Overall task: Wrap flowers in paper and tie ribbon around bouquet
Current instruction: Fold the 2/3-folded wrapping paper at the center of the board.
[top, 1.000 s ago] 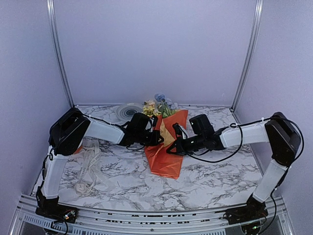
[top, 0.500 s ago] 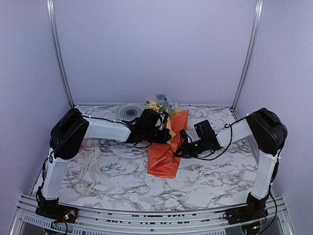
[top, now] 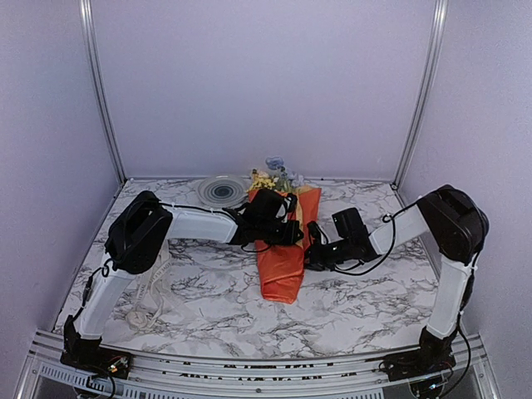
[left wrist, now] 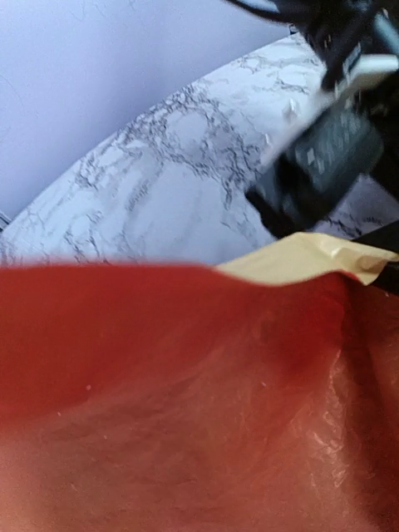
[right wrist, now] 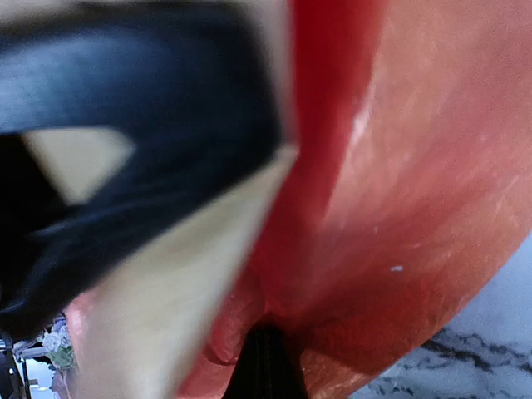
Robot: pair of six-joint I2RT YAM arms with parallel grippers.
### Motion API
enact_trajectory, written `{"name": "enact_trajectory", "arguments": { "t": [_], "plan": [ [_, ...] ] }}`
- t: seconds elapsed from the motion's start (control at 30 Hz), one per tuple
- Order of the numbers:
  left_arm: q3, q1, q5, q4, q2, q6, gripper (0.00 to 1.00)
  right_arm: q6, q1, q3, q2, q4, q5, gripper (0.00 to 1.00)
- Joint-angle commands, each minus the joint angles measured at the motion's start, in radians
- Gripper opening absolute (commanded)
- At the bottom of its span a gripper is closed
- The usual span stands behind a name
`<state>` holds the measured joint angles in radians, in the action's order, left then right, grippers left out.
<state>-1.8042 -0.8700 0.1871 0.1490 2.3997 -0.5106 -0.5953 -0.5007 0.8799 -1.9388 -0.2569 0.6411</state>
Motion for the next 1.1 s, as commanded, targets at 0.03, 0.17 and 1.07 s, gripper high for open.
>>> {"name": "enact_trajectory", "arguments": {
  "t": [0.03,0.17,1.07],
  "plan": [
    [-0.053,-0.004,0.025,-0.046,0.071,-0.011,0.0,-0.086,-0.007,-0.06,0.132,-0.048,-0.04,0.0],
    [-0.08,-0.004,0.03,-0.061,0.099,-0.003,0.0,-0.088,-0.003,-0.085,0.249,0.07,-0.149,0.0],
    [-0.103,-0.004,0.017,-0.06,0.105,0.019,0.0,0.11,-0.049,0.075,0.162,0.313,-0.214,0.15]
  ]
}}
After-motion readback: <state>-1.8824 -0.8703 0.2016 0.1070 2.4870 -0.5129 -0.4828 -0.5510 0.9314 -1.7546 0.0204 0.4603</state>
